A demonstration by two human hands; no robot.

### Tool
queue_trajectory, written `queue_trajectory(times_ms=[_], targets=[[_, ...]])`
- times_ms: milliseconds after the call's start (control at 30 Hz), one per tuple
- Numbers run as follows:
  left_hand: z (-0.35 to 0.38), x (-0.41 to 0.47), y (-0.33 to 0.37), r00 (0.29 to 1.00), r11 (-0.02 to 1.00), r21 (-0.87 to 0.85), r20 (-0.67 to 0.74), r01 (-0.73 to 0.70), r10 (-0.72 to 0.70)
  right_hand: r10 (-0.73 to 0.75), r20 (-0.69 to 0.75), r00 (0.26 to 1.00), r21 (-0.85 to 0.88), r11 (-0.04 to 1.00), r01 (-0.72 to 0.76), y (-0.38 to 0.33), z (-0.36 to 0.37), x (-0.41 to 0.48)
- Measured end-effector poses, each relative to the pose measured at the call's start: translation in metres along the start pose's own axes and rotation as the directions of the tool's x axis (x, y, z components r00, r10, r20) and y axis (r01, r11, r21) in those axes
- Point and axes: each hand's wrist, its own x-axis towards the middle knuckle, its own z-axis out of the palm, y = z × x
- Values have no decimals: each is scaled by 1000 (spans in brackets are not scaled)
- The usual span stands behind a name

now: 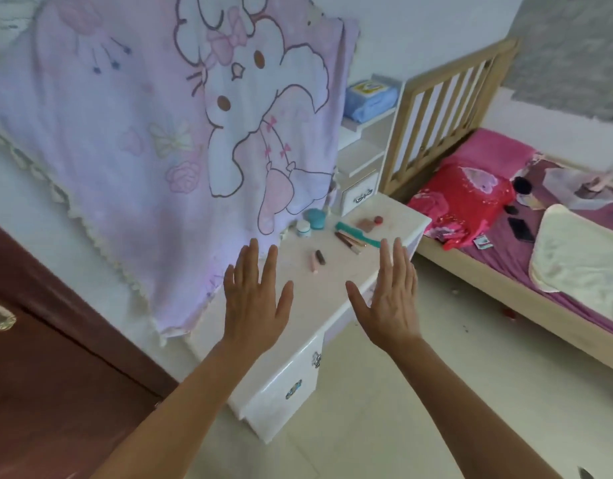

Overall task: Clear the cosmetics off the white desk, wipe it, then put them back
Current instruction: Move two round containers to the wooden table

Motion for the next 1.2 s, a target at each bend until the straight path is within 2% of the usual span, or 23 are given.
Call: queue_trajectory(times_ms=[133,267,400,500,667,800,867,1033,1200], targets=[[50,65,34,993,995,-48,79,-85,88,120,-11,993,-35,992,-121,60,4,34],[109,119,62,985,993,-50,134,-105,111,191,18,981,-65,980,-190,129,27,73],[169,172,76,979,999,19,202,-26,22,198,126,972,-61,980,-192,191,66,131],[206,205,80,950,989,104,283,106,-131,211,330,920,-78,978,-196,229,93,179],[242,241,77,867,929,229,349,289,-356,91,556,826,-57,996,-71,264,124,253],[255,250,67,800,870,249,345,426,-490,-26,635,772,44,999,-3,262,158,296],[263,255,57,772,847,233,348,478,-532,-102,649,754,90,994,57,257,180,309],[298,264,16,721,814,218,381,538,-579,-229,736,637,165,973,159,239,238,330],[335,283,-21,667,790,200,440,580,-601,-263,791,552,191,964,184,206,297,354]])
